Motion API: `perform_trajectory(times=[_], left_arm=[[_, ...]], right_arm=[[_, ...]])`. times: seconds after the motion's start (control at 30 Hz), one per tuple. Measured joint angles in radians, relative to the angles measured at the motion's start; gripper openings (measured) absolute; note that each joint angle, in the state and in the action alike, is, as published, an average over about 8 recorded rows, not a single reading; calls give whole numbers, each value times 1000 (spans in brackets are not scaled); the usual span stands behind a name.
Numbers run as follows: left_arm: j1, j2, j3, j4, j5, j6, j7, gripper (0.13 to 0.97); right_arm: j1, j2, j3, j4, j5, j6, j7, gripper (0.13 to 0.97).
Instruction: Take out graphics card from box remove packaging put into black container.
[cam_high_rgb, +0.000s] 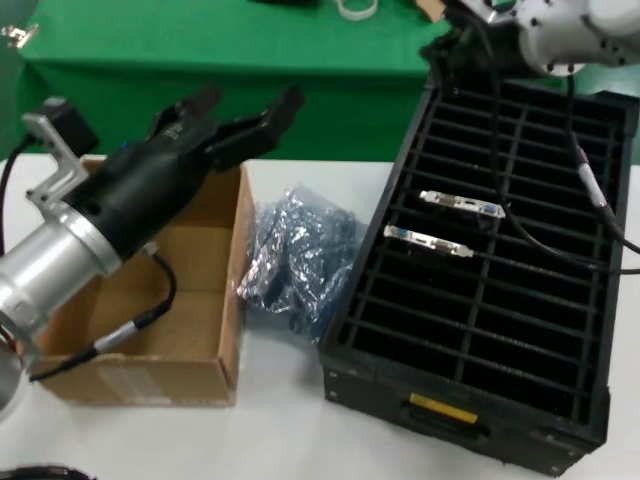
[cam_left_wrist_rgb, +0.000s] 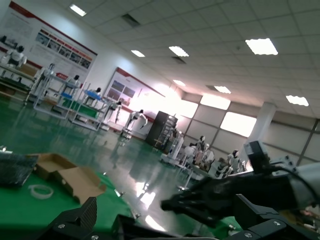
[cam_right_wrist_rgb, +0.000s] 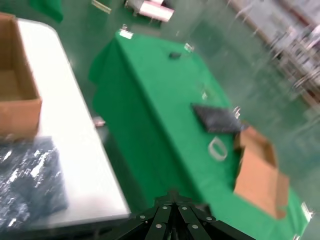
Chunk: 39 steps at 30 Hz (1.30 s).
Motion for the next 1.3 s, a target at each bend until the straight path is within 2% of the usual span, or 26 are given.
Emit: perform_trajectory(times=[0.23, 0.33, 0.6, 0.97, 1.3], left_arm=[[16, 2, 29, -84, 7, -53, -48, 966], [17, 3, 43, -107, 12, -78, -70, 966], [32, 8, 52, -124, 25, -116, -77, 966], [109, 26, 38, -146, 56, -190, -17, 966], [186, 44, 23, -169, 87, -266, 44, 966]], right_arm=[[-177, 77, 104, 294, 45, 136, -76, 132], [-231, 99, 129, 379, 43, 171, -80, 132], [-295, 111, 157, 442, 51, 196, -77, 131], [-478, 133, 229, 579, 119, 258, -84, 189], [-665, 156, 302, 719, 188, 320, -92, 334]])
